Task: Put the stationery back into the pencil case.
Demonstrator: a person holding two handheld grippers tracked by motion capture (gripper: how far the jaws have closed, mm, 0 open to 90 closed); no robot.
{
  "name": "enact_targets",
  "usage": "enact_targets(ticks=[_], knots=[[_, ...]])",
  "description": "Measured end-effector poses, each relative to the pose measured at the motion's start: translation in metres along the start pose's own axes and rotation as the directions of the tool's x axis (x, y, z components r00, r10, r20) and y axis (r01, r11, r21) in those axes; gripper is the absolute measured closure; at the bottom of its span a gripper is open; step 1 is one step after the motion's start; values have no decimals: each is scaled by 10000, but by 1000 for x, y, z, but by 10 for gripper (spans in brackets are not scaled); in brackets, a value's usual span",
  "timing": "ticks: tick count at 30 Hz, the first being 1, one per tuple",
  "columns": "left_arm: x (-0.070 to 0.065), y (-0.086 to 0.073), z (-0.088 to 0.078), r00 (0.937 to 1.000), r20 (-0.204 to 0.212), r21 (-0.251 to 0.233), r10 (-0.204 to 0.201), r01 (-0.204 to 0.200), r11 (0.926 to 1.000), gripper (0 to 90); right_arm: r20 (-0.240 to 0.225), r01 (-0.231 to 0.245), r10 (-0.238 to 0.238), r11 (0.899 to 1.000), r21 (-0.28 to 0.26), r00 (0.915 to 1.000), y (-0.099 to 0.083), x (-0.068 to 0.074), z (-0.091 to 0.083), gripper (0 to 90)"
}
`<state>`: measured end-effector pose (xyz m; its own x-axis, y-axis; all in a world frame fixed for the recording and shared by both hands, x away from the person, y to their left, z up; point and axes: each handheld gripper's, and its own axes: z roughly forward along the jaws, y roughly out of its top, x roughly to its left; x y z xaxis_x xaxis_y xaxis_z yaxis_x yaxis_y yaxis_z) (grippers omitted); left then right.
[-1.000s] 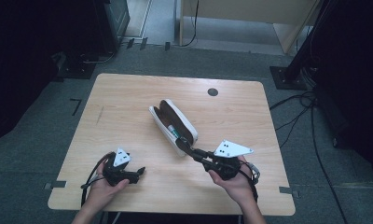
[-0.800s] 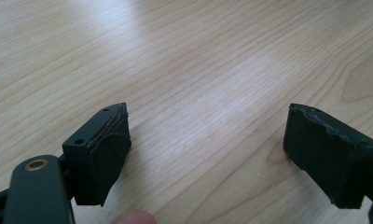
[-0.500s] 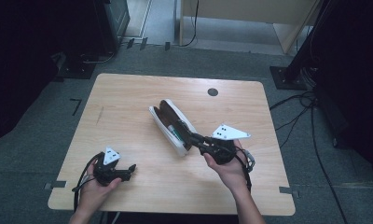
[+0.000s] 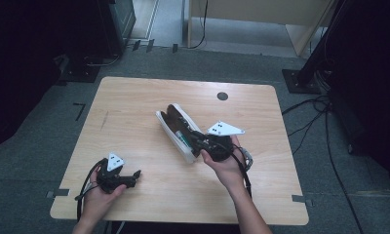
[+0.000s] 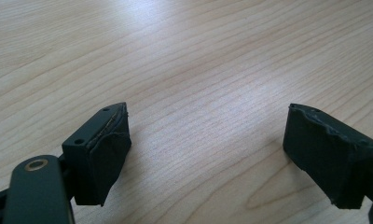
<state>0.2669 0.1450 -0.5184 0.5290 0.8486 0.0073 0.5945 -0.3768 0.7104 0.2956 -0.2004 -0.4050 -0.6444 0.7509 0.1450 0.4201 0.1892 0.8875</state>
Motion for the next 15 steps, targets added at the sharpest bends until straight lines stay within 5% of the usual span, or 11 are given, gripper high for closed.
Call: enact_targets(ticks=[6,15], knots=[[0,0,0,10000,1,26,29,-29,10000,150,581,-48,32,9996,277,9983,-2,-1,17,787],[0,0,0,10000,2,30,37,-37,10000,150,847,-10,-57,9968,795,9964,-8,2,41,787]])
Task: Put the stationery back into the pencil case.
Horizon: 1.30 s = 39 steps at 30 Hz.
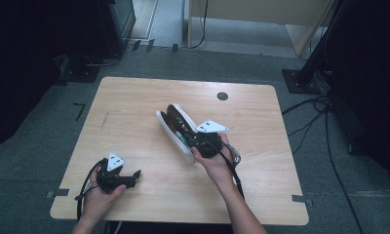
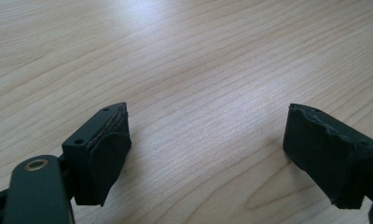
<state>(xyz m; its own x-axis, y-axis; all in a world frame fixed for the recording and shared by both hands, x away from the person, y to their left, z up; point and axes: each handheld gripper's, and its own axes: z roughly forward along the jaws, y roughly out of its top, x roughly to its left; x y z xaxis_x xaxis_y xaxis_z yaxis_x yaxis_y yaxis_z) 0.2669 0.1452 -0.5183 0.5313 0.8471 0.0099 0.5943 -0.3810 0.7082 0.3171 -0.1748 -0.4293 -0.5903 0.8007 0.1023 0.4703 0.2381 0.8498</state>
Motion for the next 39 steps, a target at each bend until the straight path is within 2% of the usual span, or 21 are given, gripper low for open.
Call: enact_targets(ticks=[9,17,24,28,31,36,39], knots=[[0,0,0,10000,-1,-2,0,0,10000,150,435,33,-68,9967,809,9990,-4,4,26,787],[0,0,0,10000,5,1,-10,10,10000,150,440,-132,69,9894,1444,9990,-10,3,39,786],[0,0,0,10000,5,1,-10,10,10000,150,675,-53,-60,9862,1656,9977,-12,4,44,786],[0,0,0,10000,4,2,-9,9,10000,150,538,-253,156,9825,1844,9984,-13,3,47,785],[0,0,0,10000,5,3,-7,7,10000,150,515,-240,147,9823,1856,9986,-13,4,48,783],[0,0,0,10000,5,2,-9,9,10000,150,374,-462,399,9809,1889,9985,-13,1,47,770],[0,0,0,10000,6,2,-9,9,10000,150,320,-393,338,9813,1882,9989,-13,-1,45,778]])
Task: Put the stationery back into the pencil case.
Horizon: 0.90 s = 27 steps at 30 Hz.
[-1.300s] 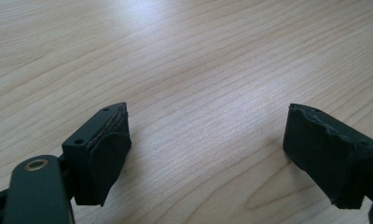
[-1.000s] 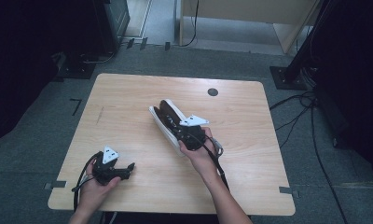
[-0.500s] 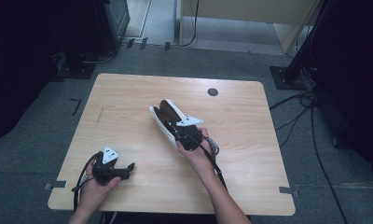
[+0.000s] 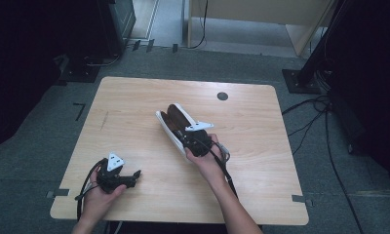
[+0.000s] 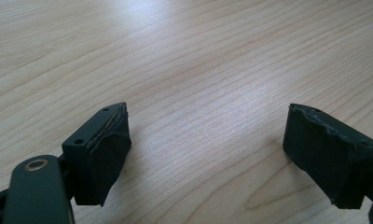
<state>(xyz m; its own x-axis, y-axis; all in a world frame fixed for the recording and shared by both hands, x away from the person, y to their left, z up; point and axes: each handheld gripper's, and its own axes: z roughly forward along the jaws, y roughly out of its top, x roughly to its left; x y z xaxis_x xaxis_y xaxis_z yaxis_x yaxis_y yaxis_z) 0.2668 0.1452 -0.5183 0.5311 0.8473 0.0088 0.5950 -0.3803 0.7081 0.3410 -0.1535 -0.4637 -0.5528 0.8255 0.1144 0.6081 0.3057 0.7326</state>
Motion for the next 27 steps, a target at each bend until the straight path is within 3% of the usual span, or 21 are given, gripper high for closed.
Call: enact_targets(ticks=[15,21,27], knots=[[0,0,0,10000,-11,-4,30,-30,10000,150,-61,162,-168,9957,-907,9998,5,2,-20,764],[0,0,0,10000,-7,-1,9,-9,10000,150,-14,133,-137,9898,-1421,9999,10,0,-35,819],[0,0,0,10000,-4,-7,4,-4,10000,150,-48,175,-187,9838,-1784,9998,16,0,-50,819]])
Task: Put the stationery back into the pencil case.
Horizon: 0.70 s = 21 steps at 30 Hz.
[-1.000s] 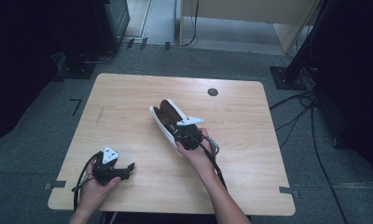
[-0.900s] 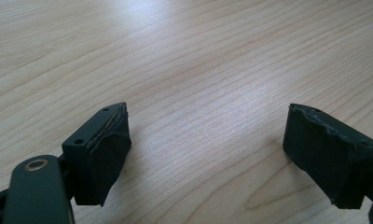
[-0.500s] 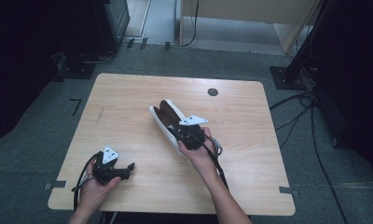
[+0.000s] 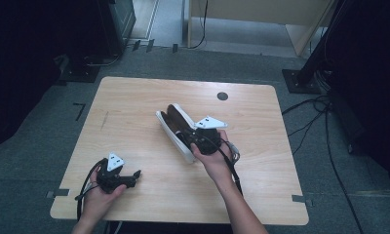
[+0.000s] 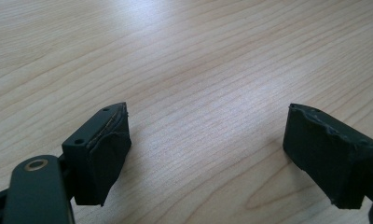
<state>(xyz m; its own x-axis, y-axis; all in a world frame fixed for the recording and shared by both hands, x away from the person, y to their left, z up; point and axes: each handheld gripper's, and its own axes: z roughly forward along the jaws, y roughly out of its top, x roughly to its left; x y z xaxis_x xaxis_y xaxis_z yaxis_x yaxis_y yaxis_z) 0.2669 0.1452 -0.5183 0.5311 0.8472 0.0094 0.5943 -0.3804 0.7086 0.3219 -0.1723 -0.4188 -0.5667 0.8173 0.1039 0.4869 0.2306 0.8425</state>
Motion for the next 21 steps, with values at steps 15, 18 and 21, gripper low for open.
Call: enact_targets(ticks=[15,18,21], knots=[[0,0,0,10000,-2,5,3,-3,10000,150,499,755,-722,9947,-693,9961,7,-12,-31,407],[0,0,0,10000,-3,0,-3,3,10000,150,385,310,-291,9982,-507,9988,7,-15,-40,278],[0,0,0,10000,-2,8,5,-5,10000,150,773,156,-135,9995,-267,9969,7,-15,-47,121]])
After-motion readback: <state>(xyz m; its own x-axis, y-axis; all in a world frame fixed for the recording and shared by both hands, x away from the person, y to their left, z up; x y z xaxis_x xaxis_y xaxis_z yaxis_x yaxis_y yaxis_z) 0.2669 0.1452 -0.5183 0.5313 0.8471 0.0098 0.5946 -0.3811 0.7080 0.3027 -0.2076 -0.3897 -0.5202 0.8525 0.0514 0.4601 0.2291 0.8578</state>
